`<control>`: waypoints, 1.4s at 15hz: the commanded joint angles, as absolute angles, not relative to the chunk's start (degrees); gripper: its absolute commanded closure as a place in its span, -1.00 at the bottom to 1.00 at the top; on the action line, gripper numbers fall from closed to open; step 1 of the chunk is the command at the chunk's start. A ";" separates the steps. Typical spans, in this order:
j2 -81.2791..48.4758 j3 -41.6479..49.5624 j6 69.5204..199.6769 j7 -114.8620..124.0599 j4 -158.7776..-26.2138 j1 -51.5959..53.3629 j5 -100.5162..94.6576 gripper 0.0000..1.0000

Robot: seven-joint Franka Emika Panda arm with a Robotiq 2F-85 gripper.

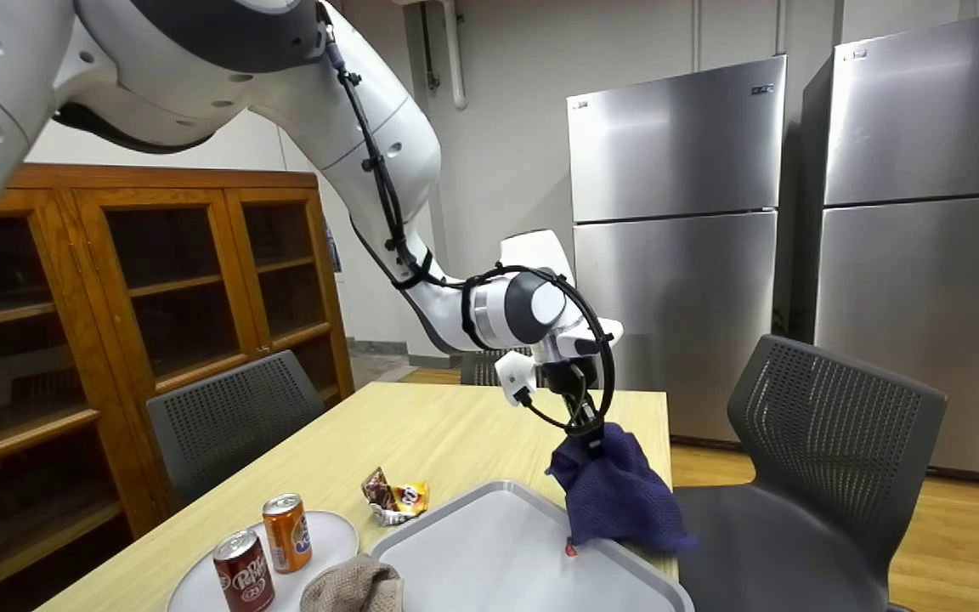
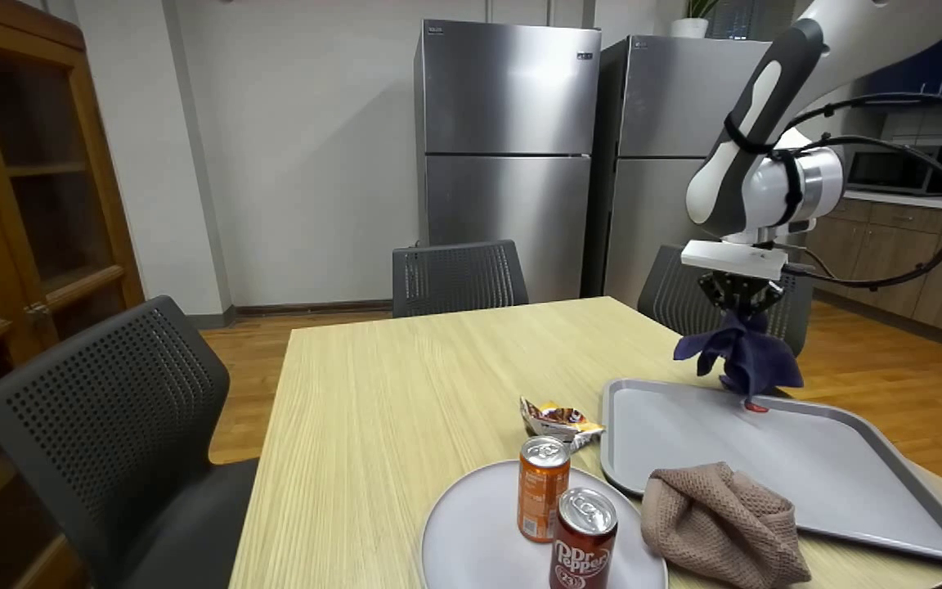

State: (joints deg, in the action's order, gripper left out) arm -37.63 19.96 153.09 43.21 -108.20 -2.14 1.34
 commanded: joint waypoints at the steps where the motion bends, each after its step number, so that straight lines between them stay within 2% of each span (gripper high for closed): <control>1: -38.85 18.14 150.02 42.61 -104.16 -3.09 3.15 0.95; 14: -49.95 17.51 144.52 44.56 -85.93 -5.59 6.46 0.95; 21: -53.28 17.39 143.84 44.36 -82.92 -5.62 6.11 0.95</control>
State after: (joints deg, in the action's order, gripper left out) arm -51.86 18.42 146.47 43.96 -86.04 -4.65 5.61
